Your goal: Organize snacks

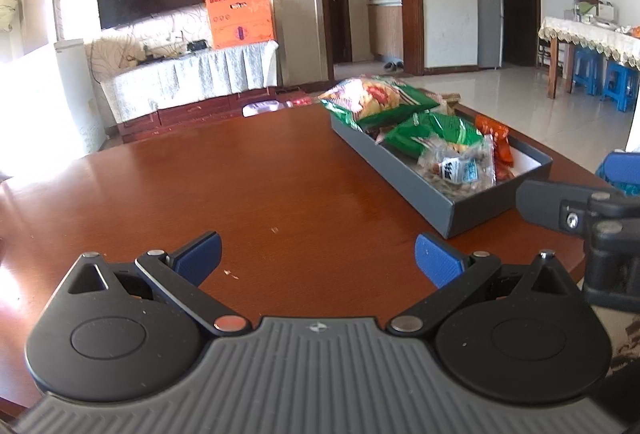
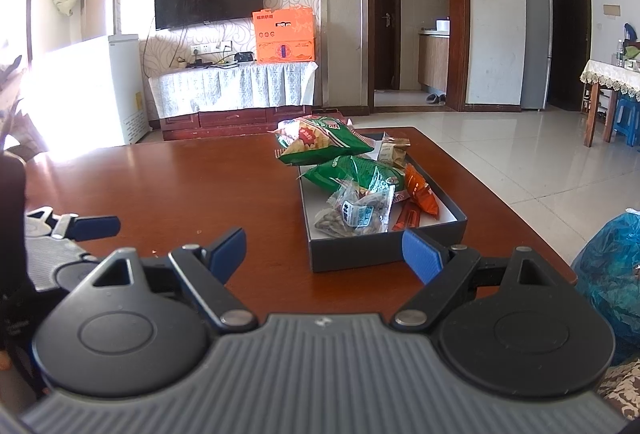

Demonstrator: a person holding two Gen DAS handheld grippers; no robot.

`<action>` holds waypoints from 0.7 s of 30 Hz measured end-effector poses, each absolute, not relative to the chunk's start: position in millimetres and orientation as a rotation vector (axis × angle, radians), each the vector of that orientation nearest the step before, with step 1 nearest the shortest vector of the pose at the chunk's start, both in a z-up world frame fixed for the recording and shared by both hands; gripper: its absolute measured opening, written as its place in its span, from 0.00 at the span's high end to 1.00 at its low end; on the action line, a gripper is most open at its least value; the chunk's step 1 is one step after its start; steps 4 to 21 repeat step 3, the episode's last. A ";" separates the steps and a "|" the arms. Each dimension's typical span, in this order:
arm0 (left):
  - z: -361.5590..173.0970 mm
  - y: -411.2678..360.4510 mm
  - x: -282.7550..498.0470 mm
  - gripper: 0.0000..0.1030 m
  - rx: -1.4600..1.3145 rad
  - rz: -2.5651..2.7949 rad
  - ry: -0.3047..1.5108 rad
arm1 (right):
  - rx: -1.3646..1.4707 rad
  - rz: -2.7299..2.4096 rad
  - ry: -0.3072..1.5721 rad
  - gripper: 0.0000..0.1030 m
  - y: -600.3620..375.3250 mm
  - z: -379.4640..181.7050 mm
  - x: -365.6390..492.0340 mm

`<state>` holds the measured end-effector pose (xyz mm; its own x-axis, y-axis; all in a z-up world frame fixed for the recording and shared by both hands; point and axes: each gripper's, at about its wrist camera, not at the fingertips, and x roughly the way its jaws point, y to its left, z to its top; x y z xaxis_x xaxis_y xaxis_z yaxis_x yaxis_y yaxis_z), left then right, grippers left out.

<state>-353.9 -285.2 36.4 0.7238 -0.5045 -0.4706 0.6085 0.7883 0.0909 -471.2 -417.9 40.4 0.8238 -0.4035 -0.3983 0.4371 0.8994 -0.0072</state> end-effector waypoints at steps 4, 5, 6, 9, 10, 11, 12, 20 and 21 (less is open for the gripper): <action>38.1 -285.6 -353.6 0.00 0.241 -0.644 0.451 | 0.089 -0.448 0.401 0.16 -417.2 39.3 -471.3; 38.1 -285.6 -353.6 0.00 0.241 -0.644 0.451 | 0.089 -0.448 0.401 0.16 -417.2 39.3 -471.3; 38.1 -285.6 -353.6 0.00 0.241 -0.644 0.451 | 0.089 -0.448 0.401 0.16 -417.2 39.3 -471.3; 38.1 -285.6 -353.6 0.00 0.241 -0.644 0.451 | 0.089 -0.448 0.401 0.16 -417.2 39.3 -471.3; 38.1 -285.6 -353.6 0.00 0.241 -0.644 0.451 | 0.089 -0.448 0.401 0.16 -417.2 39.3 -471.3; 38.1 -285.6 -353.6 0.00 0.241 -0.644 0.451 | 0.089 -0.448 0.401 0.16 -417.2 39.3 -471.3; 38.1 -285.6 -353.6 0.00 0.241 -0.644 0.451 | 0.089 -0.448 0.401 0.16 -417.2 39.3 -471.3; 38.1 -285.6 -353.6 0.00 0.241 -0.644 0.451 | 0.089 -0.448 0.401 0.16 -417.2 39.3 -471.3; 38.1 -285.6 -353.6 0.00 0.241 -0.644 0.451 | 0.089 -0.448 0.401 0.16 -417.2 39.3 -471.3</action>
